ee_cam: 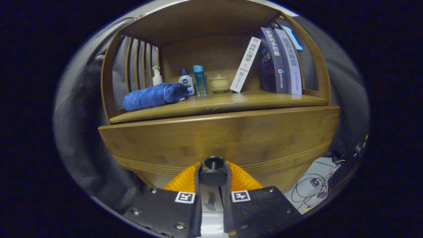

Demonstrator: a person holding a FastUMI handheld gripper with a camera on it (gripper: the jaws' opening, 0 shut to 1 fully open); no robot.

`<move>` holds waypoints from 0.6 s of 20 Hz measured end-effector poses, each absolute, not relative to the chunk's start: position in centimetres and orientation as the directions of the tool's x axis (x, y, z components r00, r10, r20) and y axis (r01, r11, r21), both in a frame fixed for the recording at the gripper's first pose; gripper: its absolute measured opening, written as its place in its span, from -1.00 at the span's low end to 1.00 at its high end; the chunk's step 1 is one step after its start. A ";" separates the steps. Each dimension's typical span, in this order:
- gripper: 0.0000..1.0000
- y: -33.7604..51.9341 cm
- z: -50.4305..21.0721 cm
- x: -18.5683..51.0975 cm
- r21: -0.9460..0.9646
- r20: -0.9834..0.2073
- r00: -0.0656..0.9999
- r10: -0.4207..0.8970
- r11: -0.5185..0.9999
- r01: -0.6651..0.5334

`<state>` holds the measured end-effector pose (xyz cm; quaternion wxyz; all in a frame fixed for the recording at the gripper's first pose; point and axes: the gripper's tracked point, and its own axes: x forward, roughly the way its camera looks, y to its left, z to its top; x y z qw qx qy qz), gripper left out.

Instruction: Pull open the drawer, take out the items inside it, and place them on the countertop above the cabinet.

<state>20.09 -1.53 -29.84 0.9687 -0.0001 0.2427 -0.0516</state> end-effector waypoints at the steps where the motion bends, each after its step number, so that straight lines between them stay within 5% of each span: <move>1: -0.48 -1.4 -29.7 19.2 -0.026 -0.469 0.878 -0.100 0.995 0.100; 12: -0.48 0.0 -28.5 8.1 -0.021 -0.491 0.867 -0.086 0.996 0.087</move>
